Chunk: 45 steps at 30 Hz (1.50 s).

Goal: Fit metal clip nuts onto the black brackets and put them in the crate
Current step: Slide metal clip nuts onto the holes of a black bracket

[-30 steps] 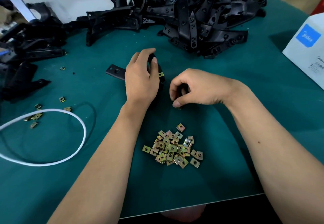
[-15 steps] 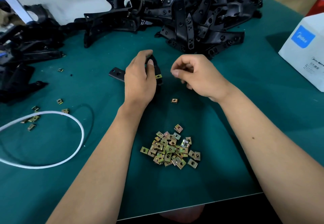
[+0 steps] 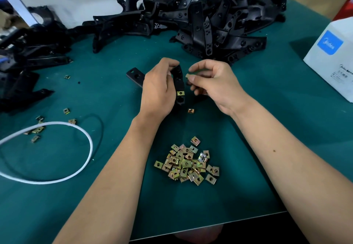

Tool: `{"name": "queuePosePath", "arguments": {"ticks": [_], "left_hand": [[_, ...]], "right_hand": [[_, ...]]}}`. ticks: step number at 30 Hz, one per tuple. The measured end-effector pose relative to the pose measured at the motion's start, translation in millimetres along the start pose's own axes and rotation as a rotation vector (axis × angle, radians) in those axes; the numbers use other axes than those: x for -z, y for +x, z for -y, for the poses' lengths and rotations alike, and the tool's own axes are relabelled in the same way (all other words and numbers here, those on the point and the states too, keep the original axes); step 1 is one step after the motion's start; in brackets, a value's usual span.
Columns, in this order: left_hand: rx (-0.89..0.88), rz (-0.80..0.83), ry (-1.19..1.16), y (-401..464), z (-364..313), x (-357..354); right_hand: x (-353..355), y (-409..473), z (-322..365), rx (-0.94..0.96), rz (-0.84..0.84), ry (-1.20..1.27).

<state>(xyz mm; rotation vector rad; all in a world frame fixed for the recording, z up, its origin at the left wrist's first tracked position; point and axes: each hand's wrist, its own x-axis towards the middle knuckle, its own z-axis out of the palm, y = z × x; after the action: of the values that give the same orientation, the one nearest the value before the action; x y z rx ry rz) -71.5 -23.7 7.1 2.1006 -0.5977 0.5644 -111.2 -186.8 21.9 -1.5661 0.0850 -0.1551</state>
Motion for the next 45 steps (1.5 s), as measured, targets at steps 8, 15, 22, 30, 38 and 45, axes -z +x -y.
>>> {"name": "queuePosePath", "arguments": {"ticks": [8, 15, 22, 30, 38, 45], "left_hand": [[-0.023, -0.027, 0.007, 0.0, 0.8, -1.2], [-0.042, -0.014, 0.012, 1.3, 2.2, -2.1], [-0.04, -0.01, 0.005, 0.1, 1.2, -4.0], [-0.049, -0.018, 0.0, 0.3, 1.6, -4.0], [-0.07, 0.0, 0.005, 0.4, 0.4, -4.1], [-0.085, 0.012, 0.027, -0.6, -2.3, -2.0]], "right_hand": [[-2.9, -2.2, 1.4, -0.024, 0.024, 0.041], [-3.3, -2.8, 2.5, -0.017, 0.015, 0.03], [-5.4, -1.8, 3.2, -0.07, -0.017, 0.087], [-6.6, -3.0, 2.2, -0.087, 0.004, 0.075], [-6.0, -2.8, 3.8, -0.093, 0.007, 0.117], [-4.5, -3.4, 3.7, -0.039, -0.025, 0.062]]}}
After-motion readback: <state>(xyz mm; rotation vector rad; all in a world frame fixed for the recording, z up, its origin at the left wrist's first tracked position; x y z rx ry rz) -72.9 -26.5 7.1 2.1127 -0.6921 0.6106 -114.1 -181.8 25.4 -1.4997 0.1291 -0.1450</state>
